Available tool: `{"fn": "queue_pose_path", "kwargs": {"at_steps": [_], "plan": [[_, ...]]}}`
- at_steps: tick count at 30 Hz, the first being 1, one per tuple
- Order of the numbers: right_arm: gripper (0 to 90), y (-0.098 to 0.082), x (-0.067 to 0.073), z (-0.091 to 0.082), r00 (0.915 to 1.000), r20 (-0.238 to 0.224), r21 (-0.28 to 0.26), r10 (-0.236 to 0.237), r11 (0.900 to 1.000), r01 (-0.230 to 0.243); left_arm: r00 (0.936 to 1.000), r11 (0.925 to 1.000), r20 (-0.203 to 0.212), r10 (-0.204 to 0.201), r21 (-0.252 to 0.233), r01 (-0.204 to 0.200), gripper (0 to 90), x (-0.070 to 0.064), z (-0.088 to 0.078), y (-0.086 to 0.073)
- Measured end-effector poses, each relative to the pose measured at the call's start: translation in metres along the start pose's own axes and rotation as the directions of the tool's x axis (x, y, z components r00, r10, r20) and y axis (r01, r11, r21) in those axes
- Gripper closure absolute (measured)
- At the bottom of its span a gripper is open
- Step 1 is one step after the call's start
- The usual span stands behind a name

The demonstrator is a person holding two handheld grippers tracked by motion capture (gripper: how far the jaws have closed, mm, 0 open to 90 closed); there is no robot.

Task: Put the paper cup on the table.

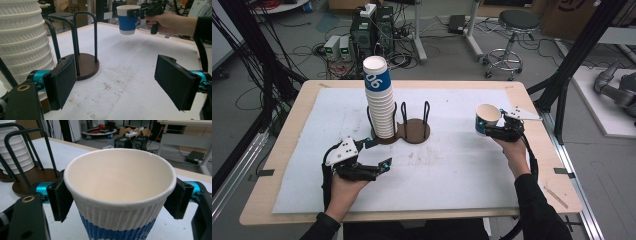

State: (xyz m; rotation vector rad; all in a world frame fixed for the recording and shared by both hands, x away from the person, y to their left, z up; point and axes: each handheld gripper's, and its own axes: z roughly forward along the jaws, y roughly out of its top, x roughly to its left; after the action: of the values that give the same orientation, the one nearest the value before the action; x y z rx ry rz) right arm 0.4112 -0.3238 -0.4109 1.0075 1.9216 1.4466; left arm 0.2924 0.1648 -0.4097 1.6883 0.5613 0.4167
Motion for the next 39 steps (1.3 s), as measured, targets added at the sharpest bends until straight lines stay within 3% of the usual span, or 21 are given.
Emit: {"fn": "queue_pose_path", "kwargs": {"at_steps": [5, 20, 26, 30, 39], "plan": [[21.7, -0.005, -0.002, 0.006, 0.9996, 0.006, 0.009, 0.026, 1.000, -0.026, 1.0000, 1.0000, 0.001, 0.004, 0.001, -0.004, 17.8, -0.001, 0.000, 0.000], [21.7, -0.017, -0.006, 0.022, 0.9986, 0.035, 0.080, 0.039, 0.996, -0.042, 1.0000, 0.9999, 0.002, 0.007, 0.009, -0.007, 17.8, -0.001, 0.000, -0.002], [20.9, -0.017, -0.005, 0.019, 0.9983, 0.045, 0.095, 0.037, 0.995, -0.041, 1.0000, 0.9999, 0.004, 0.009, 0.010, -0.009, 17.8, -0.001, 0.001, -0.001], [19.7, -0.017, -0.001, 0.016, 0.9983, 0.058, 0.111, 0.004, 0.994, -0.011, 0.9999, 0.9998, 0.007, 0.013, 0.013, -0.013, 17.8, -0.001, 0.003, -0.001], [18.1, -0.016, 0.000, 0.011, 0.9973, 0.073, 0.156, 0.004, 0.988, -0.016, 0.9996, 0.9997, 0.017, 0.022, 0.014, -0.022, 17.8, -0.004, 0.007, 0.001]]}}
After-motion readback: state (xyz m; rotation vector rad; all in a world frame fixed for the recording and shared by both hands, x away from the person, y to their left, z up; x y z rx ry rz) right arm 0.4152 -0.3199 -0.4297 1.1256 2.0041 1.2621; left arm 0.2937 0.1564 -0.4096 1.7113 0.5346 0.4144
